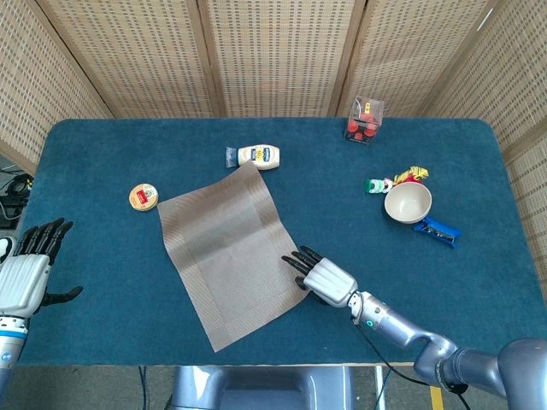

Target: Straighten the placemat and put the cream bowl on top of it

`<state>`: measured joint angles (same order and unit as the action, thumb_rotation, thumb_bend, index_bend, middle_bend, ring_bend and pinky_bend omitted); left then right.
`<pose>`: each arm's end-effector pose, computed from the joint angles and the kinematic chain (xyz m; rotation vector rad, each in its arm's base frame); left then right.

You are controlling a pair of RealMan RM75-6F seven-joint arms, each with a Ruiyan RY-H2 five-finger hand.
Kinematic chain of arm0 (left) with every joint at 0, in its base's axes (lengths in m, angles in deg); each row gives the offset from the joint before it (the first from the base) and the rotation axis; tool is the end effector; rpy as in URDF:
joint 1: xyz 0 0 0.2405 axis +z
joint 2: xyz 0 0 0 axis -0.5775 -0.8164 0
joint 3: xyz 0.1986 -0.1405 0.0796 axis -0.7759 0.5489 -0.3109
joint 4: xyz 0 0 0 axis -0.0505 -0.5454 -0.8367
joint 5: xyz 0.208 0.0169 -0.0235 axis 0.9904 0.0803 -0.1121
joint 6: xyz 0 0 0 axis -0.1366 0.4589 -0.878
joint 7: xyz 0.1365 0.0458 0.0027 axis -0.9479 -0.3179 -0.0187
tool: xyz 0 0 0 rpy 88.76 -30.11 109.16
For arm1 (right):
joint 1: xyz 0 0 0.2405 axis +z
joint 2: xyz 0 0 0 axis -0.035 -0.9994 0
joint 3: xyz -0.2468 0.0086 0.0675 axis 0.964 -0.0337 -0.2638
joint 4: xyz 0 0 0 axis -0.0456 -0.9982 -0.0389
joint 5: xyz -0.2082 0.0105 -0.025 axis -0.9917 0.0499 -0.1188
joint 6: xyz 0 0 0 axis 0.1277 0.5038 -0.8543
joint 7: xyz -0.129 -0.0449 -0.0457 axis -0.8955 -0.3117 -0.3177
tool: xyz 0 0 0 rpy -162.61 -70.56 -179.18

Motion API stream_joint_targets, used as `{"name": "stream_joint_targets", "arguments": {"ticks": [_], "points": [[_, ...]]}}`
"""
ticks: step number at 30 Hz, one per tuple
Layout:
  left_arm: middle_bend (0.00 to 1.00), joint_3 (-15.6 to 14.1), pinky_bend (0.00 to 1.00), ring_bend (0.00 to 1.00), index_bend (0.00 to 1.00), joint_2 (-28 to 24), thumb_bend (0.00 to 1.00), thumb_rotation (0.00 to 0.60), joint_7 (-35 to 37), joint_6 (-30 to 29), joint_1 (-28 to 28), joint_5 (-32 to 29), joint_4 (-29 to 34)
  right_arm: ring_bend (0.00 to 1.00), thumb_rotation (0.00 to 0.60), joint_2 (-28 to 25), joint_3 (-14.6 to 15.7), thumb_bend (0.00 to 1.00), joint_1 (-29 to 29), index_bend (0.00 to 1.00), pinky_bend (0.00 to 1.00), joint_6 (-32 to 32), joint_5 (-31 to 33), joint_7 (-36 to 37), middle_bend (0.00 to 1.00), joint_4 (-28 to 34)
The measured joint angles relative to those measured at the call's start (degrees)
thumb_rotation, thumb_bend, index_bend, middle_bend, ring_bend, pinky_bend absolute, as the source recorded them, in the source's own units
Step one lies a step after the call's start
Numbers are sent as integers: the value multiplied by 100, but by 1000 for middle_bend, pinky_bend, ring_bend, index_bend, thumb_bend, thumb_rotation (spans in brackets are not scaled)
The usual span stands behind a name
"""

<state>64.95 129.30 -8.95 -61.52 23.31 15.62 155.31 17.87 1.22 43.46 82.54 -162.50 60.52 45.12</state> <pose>-0.2634 0.2091 0.1584 -1.4435 -0.9984 -0.8338 -0.1808 -0.2972 -0.0545 2.3432 -0.6017 0.9726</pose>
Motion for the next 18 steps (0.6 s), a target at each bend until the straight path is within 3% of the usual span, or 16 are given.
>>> {"name": "stream_joint_targets", "arguments": {"ticks": [10,18], "points": [[0,-11,0,0,0,-1,0,600,-6,20,-3,63,3,0,600,24,194,656,-38,697,0,277,-201,122,1,-148],[0,-9,0,0,0,2,0,600,-7,42,-6,67,-12,0,600,-221,537,643,-159,705,0,1010,-761,172,39,-152]]}}
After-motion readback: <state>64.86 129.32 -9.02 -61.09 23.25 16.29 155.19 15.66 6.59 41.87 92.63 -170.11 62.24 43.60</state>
